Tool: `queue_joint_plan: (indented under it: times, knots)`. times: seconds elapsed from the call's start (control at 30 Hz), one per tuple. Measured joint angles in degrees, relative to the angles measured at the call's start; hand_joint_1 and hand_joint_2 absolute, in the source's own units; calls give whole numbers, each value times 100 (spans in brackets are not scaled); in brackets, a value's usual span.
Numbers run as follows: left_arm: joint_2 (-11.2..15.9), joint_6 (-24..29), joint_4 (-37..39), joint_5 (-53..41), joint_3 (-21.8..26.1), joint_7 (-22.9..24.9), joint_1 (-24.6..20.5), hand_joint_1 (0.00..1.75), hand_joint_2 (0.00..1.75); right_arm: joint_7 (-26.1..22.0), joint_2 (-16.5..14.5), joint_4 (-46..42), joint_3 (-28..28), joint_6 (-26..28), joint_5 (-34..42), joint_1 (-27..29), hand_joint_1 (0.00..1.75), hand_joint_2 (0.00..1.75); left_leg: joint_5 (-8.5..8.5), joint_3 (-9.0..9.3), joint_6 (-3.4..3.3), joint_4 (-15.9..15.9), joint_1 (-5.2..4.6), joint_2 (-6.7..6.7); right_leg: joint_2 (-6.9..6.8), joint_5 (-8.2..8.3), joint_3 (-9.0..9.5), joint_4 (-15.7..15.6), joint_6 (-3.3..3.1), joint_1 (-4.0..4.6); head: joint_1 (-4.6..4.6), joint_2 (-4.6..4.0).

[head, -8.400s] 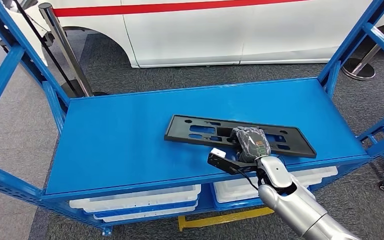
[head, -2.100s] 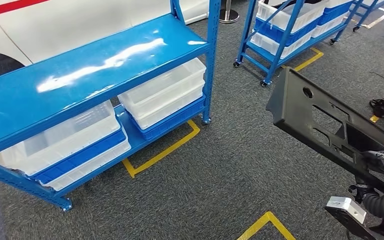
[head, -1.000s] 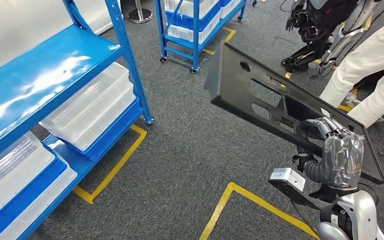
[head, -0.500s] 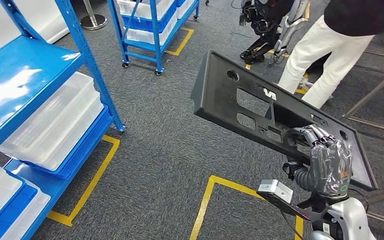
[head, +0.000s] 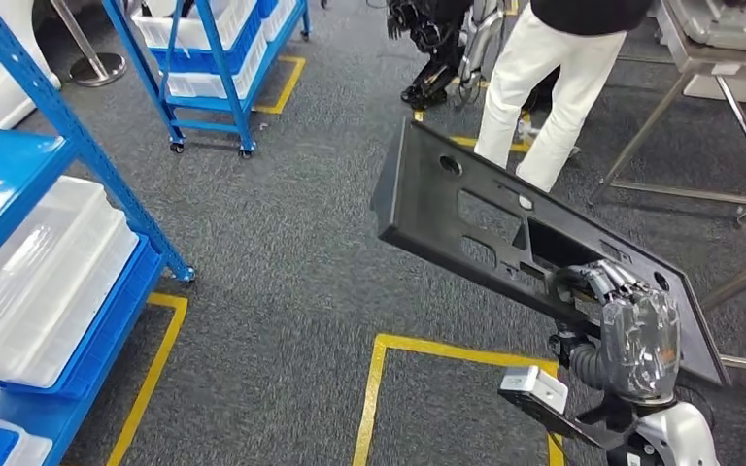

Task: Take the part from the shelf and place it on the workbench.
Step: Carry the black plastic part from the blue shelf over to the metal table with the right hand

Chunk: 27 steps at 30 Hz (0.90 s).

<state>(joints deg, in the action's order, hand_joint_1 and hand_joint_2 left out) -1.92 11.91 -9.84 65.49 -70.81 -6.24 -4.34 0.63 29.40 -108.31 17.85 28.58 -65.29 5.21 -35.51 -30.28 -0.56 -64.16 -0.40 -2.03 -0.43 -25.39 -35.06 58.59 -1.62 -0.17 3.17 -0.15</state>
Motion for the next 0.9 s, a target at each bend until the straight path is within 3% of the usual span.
queue_joint_plan:
  times: [0.07, 0.1, 0.13, 0.2, 0.23, 0.3, 0.33, 0.37, 0.4, 0.47, 0.53, 0.6, 0.63, 0.7, 0.77, 0.83, 0.9]
  knots:
    - [2, 7, 0, 5, -9, -11, -31, 0, 175, 7, 9, -55, -27, 38, 2, 127, 175, 175, -289, -334, 19, -721, 4, 138, 119, -7, 8, 6, -25, -2, 1, 0]
    - [3, 8, 0, 11, -10, -13, -45, 0, 175, 3, 13, -76, -44, 43, 20, 190, 175, 175, -301, -423, 27, -904, 4, 158, 192, -12, 14, 14, -29, -2, 1, 0]
    - [3, 7, 0, 20, -10, -9, -53, 0, 175, -9, 17, -93, -60, 43, 48, 246, 175, 175, -192, -422, 30, -879, 8, 168, 278, -18, 19, 26, -26, -4, 0, 0]
    - [2, 5, 0, 31, -11, 15, -42, 0, 175, -54, 25, -132, -91, 44, 116, 330, 175, 175, 264, -193, 27, -278, 37, 286, 462, -39, 18, 69, -2, -15, -1, 0]
    - [2, 5, 0, 36, -13, 29, -29, 0, 175, -78, 26, -150, -109, 51, 141, 363, 175, 175, 446, -81, 23, 48, 58, 461, 548, -46, -4, 107, 21, -16, -2, 0]
    - [0, 8, 0, 51, -14, 45, -17, 0, 175, -116, 31, -186, -145, 72, 167, 417, 175, 175, 537, 49, -1, 463, 83, 749, 701, -30, -105, 165, 91, -37, -3, 0]
    - [-1, 9, 0, 64, -13, 47, -19, 0, 175, -127, 35, -199, -164, 86, 171, 449, 175, 175, 509, 58, -25, 515, 76, 788, 778, -1, -155, 171, 137, -53, -2, 0]
    - [-5, 10, 0, 76, -13, 48, -23, 0, 175, -135, 40, -210, -181, 96, 173, 482, 175, 175, 504, 83, -63, 578, 70, 725, 859, 31, -191, 155, 186, -69, -2, 0]
    - [-10, 13, 0, 87, -12, 48, -24, 0, 175, -138, 46, -218, -198, 103, 174, 520, 175, 175, 530, 103, -109, 613, 66, 648, 843, 41, -206, 154, 223, -75, -2, 0]
    - [-19, 20, 0, 99, -11, 47, -18, 0, 175, -144, 65, -233, -224, 115, 175, 554, 175, 175, 580, 168, -186, 708, 72, 476, 546, -81, -302, 358, 276, -53, -15, 0]
    - [-19, 23, 0, 123, -9, 44, -4, 0, 175, -151, 78, -244, -239, 120, 175, 551, 175, 175, 584, 202, -223, 741, 54, 294, 177, -392, -604, 983, 319, -56, -27, 0]
    - [-19, 21, 0, 142, -8, 41, 4, 0, 175, -156, 78, -241, -243, 111, 175, 552, 175, 175, 561, 211, -230, 740, 32, 110, 79, -574, -904, 1565, 355, -91, -27, 0]
    - [-20, 20, 0, 144, -8, 39, 7, 0, 175, -157, 78, -240, -247, 104, 177, 554, 175, 175, 545, 221, -226, 739, 27, 23, 61, -524, -920, 1597, 364, -101, -27, 0]
    - [-24, 20, 0, 149, -6, 38, 12, 0, 175, -157, 82, -240, -267, 87, 181, 551, 175, 175, 500, 272, -210, 738, 24, -131, -27, -186, -595, 1020, 355, -105, -28, 0]
    - [-31, 20, 1, 158, -2, 35, 22, 0, 175, -157, 91, -243, -301, 55, 195, 528, 175, 175, 441, 314, -168, 744, 4, -252, -231, 8, -209, 342, 291, -45, -27, 0]
    - [-37, 21, 2, 178, 2, 30, 30, 0, 175, -157, 104, -247, -336, 16, 223, 499, 175, 175, 392, 344, -109, 757, -18, -353, -292, -26, -102, 139, 206, 22, -26, 0]
    - [-37, 22, 2, 199, 5, 25, 27, 0, 175, -157, 123, -253, -368, -13, 250, 486, 175, 175, 341, 416, -51, 770, -18, -427, -162, -30, -82, 101, 138, 13, -26, 0]
